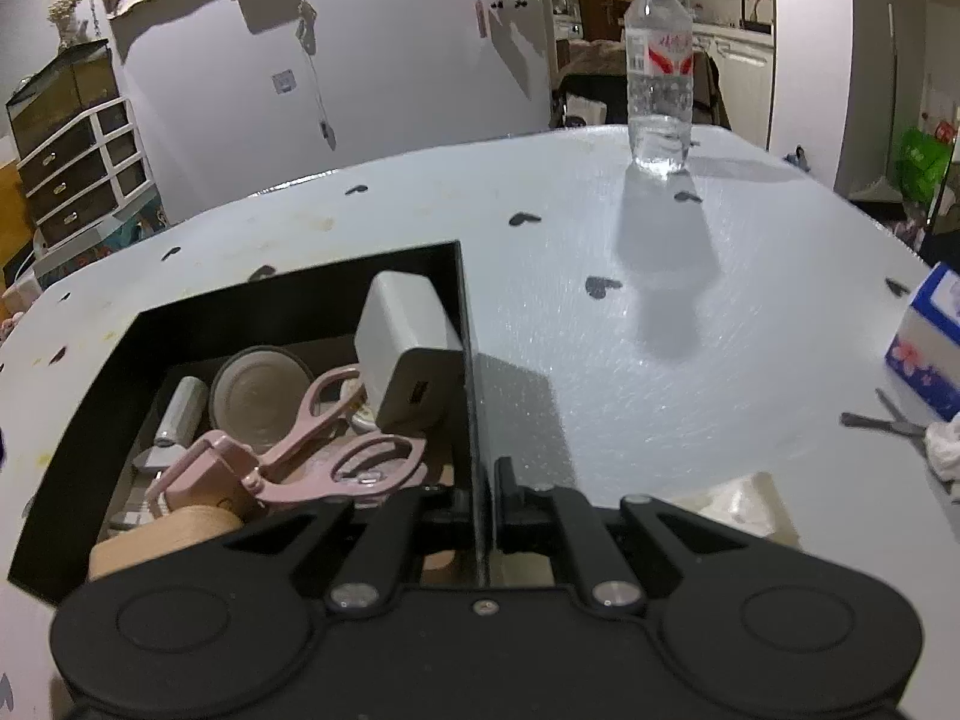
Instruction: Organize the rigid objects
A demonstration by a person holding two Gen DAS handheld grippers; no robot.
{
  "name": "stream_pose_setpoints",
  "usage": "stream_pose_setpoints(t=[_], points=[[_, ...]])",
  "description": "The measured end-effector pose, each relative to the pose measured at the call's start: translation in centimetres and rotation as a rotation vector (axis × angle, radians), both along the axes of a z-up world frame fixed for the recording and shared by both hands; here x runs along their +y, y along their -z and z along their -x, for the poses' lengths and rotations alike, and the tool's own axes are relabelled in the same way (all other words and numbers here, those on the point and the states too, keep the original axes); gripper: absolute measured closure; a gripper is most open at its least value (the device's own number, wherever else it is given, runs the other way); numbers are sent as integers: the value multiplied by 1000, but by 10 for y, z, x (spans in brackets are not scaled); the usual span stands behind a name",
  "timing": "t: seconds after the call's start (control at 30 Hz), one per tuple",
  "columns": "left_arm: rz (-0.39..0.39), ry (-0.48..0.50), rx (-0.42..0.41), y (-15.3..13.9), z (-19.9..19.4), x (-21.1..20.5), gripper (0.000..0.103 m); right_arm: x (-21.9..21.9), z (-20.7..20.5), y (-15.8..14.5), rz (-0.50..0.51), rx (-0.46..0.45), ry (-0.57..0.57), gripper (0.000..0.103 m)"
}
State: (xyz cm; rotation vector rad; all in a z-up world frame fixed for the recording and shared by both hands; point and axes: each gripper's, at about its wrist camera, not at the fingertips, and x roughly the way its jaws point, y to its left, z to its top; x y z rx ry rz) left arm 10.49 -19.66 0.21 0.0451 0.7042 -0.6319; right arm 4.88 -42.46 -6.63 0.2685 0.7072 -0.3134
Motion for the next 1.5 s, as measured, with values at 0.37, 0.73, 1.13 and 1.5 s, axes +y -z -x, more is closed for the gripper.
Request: stream_pose_setpoints(t=[0.37,0.73,1.13,1.5], points=[[43,-90,-131,-1,37,26,0,21,51,-41,86,-137,-25,92],[48,-140,-241,-1,85,43,0,54,110,-61,181,-250,-73,69],[38,-169,-281,-1,126,55,0,72,158,-55,238,-299,-48,37],[11,-192,-300,2,141,62,0,81,181,-55,263,-316,-12,19]])
